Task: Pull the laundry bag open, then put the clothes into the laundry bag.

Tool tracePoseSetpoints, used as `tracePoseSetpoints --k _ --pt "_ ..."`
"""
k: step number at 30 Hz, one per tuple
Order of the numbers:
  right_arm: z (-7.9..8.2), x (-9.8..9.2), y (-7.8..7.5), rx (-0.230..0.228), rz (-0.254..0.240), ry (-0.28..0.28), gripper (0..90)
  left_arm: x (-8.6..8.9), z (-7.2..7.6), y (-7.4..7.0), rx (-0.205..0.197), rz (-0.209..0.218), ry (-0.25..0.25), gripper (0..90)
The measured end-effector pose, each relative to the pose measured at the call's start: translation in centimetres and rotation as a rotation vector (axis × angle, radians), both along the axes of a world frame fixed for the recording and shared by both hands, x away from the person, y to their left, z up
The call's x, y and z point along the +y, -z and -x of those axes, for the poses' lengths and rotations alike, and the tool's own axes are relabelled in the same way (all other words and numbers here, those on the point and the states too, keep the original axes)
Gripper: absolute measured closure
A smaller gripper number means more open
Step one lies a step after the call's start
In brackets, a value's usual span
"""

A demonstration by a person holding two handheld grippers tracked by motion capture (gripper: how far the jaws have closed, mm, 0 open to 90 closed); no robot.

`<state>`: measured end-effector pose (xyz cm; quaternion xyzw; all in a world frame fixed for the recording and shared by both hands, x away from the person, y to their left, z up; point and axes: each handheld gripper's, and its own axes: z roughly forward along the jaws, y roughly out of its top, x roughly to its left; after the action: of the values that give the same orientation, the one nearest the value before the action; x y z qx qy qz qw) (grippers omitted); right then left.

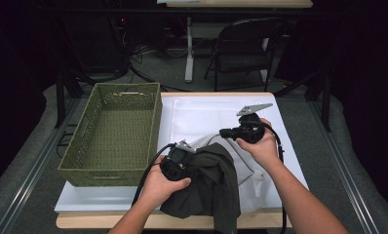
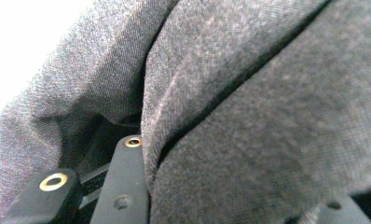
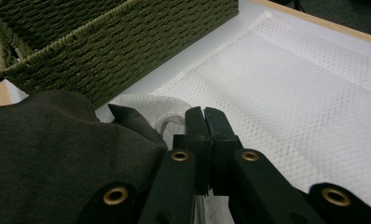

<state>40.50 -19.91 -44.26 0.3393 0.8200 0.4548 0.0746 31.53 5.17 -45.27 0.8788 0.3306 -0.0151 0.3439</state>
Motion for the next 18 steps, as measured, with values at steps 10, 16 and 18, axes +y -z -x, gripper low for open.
tracePoseSetpoints --k 10,16,18 --pt "0.4 0.1 -0.2 -0.014 -0.009 -0.003 89.2 -0.5 -0.2 0.7 0.009 -0.008 -0.006 64.9" --pt "0.6 0.2 -0.5 -0.017 -0.018 -0.003 89.2 -0.9 -0.2 1.1 0.002 -0.017 -0.004 64.9" --pt "0.7 0.2 -0.5 -0.019 -0.021 -0.006 89.2 -1.0 -0.3 1.2 0.005 -0.022 -0.008 64.8"
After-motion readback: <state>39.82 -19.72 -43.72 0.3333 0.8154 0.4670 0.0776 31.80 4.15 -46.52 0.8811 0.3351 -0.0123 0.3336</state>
